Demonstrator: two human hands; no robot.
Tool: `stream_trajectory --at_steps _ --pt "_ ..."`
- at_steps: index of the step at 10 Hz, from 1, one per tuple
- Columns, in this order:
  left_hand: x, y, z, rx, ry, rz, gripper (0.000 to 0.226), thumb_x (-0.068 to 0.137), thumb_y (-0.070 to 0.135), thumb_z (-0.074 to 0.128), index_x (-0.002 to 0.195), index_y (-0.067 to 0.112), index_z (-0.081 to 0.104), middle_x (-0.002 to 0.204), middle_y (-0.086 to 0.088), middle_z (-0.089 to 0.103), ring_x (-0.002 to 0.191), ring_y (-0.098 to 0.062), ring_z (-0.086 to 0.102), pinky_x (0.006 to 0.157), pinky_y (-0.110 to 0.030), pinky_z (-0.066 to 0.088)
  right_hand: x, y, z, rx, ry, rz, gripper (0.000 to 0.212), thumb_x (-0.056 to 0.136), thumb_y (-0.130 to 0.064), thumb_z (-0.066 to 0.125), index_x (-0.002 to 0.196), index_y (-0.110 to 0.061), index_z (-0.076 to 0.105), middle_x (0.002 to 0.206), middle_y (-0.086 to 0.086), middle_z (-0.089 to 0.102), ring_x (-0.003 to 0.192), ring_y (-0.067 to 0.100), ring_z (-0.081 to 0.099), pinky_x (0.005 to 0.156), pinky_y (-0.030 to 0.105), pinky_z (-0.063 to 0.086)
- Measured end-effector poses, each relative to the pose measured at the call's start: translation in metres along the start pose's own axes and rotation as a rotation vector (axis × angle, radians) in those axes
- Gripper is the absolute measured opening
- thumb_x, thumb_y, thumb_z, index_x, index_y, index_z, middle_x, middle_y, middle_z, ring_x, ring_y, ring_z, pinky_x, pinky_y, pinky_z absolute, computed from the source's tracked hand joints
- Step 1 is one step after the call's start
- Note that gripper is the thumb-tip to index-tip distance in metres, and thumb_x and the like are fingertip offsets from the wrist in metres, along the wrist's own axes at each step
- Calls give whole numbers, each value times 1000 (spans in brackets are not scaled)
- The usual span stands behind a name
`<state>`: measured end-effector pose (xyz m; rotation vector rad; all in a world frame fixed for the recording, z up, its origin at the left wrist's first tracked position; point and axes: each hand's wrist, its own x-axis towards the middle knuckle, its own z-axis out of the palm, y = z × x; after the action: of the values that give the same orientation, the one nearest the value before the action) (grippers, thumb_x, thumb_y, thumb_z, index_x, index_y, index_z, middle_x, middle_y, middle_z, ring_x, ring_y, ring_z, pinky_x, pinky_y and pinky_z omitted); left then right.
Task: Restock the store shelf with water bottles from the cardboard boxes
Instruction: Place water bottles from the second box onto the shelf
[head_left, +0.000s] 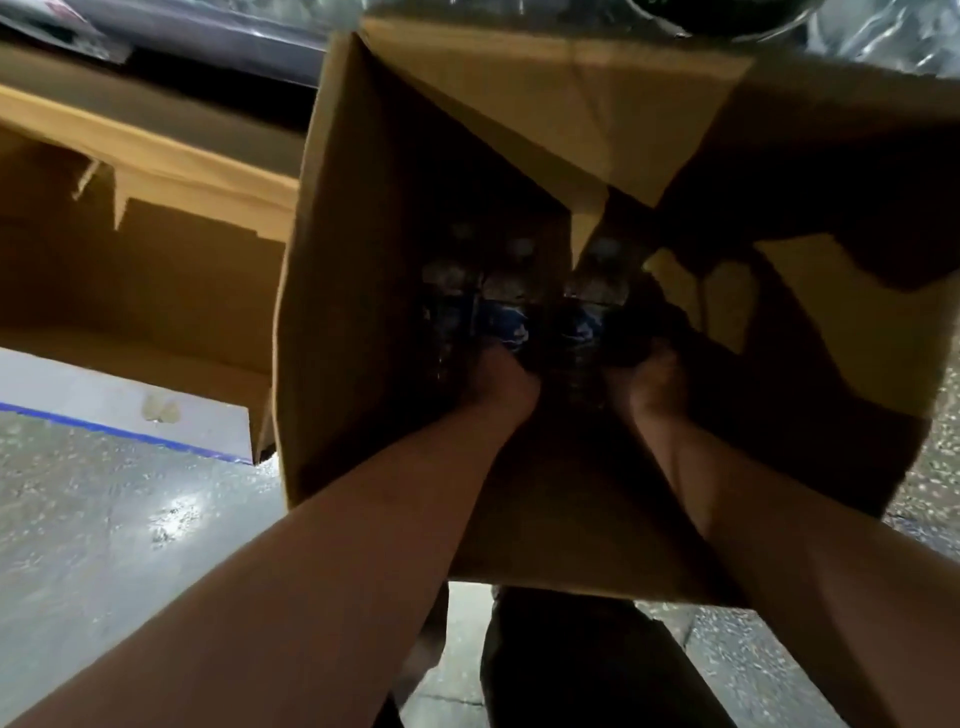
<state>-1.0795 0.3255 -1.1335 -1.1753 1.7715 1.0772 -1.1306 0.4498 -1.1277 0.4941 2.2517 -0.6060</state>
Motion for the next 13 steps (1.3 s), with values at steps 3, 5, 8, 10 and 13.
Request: stream_trajectory --at_steps 3,5,8,10,13 --pt "22 -1 0 -21 63 -27 32 93 20 57 122 7 59 124 -16 59 111 -31 56 83 -32 44 19 -6 33 188 -275 37 50 79 -17 74 126 -17 58 127 11 59 113 30 57 93 37 46" --pt "30 0 21 -282 -73 -30 64 89 16 64 144 6 34 145 -15 40 132 -30 39 110 -38 31 32 4 38 171 -267 -4 70 72 -2 77 134 -13 48 135 11 51 123 28 49 91 26 38" --pt "42 5 23 -442 -85 -140 72 75 17 78 138 7 44 138 -13 50 125 -28 49 101 -35 43 46 10 37 230 -182 209 80 67 -2 79 138 -15 44 137 13 50 124 31 49 96 34 42" --pt "-18 18 -7 -464 -57 -115 72 73 17 78 136 11 45 135 -11 52 121 -26 51 88 -26 41 -4 -15 -8 267 -245 272 70 63 6 74 128 -9 53 118 18 60 100 34 60 73 39 54" --pt "-167 32 -97 -301 24 -64 86 58 45 81 128 17 40 119 -5 59 105 -26 59 88 -35 50 -160 -64 -100 297 -229 203 55 47 -3 81 93 -19 57 77 -7 60 71 11 59 55 19 46"
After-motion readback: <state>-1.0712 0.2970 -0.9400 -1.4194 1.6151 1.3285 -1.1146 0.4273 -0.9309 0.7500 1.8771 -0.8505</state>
